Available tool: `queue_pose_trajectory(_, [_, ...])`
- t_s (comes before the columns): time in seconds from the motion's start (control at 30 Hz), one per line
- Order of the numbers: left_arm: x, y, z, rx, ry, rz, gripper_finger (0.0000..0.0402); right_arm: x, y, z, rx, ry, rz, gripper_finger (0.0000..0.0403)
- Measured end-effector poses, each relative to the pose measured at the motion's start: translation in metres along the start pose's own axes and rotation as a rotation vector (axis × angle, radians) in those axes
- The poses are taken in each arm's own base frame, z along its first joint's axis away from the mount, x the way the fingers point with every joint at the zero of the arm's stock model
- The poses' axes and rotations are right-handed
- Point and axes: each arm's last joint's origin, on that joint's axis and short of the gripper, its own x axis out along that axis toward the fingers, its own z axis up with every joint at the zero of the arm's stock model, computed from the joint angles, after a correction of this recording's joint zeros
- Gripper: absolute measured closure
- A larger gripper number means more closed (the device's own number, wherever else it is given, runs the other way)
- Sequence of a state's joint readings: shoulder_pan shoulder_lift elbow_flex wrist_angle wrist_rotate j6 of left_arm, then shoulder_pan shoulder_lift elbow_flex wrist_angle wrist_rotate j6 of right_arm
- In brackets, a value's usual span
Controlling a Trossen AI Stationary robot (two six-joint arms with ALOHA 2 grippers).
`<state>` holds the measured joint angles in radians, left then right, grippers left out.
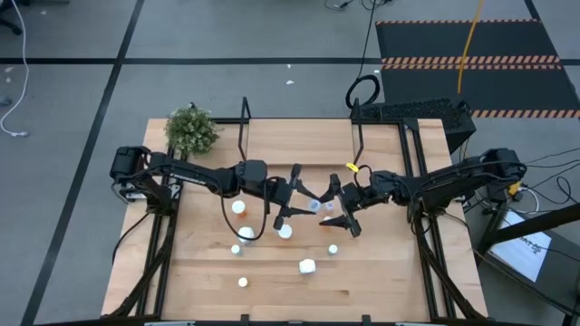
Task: Pick and place medicine bottles onto shelf by color
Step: Put the left transparent pill bottle on the shelf
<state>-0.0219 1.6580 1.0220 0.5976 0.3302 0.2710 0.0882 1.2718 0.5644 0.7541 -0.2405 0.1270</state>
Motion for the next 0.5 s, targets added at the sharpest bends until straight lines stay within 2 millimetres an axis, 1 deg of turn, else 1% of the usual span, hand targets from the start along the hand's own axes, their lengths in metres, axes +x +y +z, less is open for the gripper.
queue_pose_trajectory(0.17, [0.0012, -0.003, -0.0029, -0.007, -0.009, -0.089, 0.0221, 0.007, -0.0025, -0.0051, -0.014, -0.025, 0.002, 0.0129])
queue_pose_trajectory(0.27, [0.0022, -0.0036, -0.0048, -0.007, -0.005, -0.093, 0.0222, 0.0101, -0.0036, -0.008, -0.017, -0.034, 0.004, 0.0138])
queue_pose_trajectory(0.5, [0.0024, -0.0047, -0.0032, -0.006, -0.021, -0.107, 0.0243, 0.0105, -0.0039, -0.0084, -0.036, -0.035, 0.003, 0.0153])
